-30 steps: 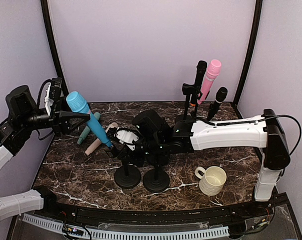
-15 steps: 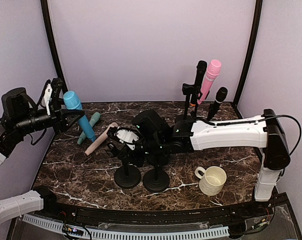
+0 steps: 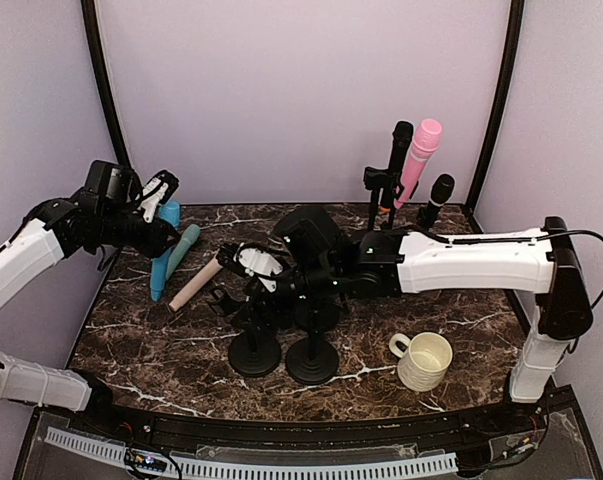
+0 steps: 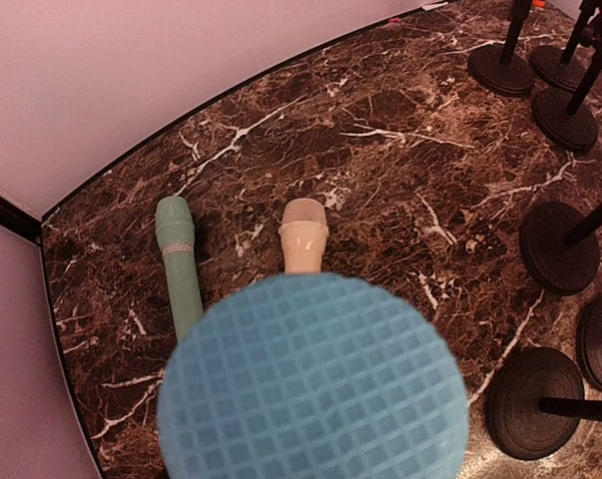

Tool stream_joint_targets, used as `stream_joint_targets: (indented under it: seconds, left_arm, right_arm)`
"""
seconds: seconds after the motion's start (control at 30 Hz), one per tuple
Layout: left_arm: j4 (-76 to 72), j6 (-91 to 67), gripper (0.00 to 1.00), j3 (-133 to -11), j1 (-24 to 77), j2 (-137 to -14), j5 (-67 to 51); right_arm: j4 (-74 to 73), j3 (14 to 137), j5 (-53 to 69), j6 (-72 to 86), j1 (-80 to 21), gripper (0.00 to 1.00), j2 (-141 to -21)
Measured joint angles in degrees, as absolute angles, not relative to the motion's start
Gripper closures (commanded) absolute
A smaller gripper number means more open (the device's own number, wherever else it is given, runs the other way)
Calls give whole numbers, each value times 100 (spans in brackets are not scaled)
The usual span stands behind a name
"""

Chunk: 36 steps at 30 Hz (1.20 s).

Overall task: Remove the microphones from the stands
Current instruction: Place the microphone at the center of the board.

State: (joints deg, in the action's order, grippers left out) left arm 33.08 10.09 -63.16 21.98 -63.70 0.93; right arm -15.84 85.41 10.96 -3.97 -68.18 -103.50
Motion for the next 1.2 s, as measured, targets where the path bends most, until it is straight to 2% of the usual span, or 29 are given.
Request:
stream_joint_targets:
  seconds: [0.13, 0.4, 0.73, 0.97, 1.2]
  left_arm:
    - [3446, 1028, 100, -6720, 2123, -7067, 370]
    - [3680, 1057, 99, -7553, 1811, -8527, 526]
    - [3673, 1052, 98, -8016, 1723, -9795, 637]
    - [3540, 1057, 95, -8567, 1704, -10656, 672]
    - [3457, 1057, 85, -8820, 1627, -11229, 646]
  right_arm:
    - [-1400, 8536, 1199, -399, -6818, 19, -10062]
    - [-989, 8066, 993, -349, -6818, 18, -9006]
    - [-698, 6552, -390, 34, -6744, 14, -7260]
    - [-364, 5588, -1177, 443, -6353, 14, -6272]
    - [-139, 5122, -1470, 764, -6213, 14, -5909]
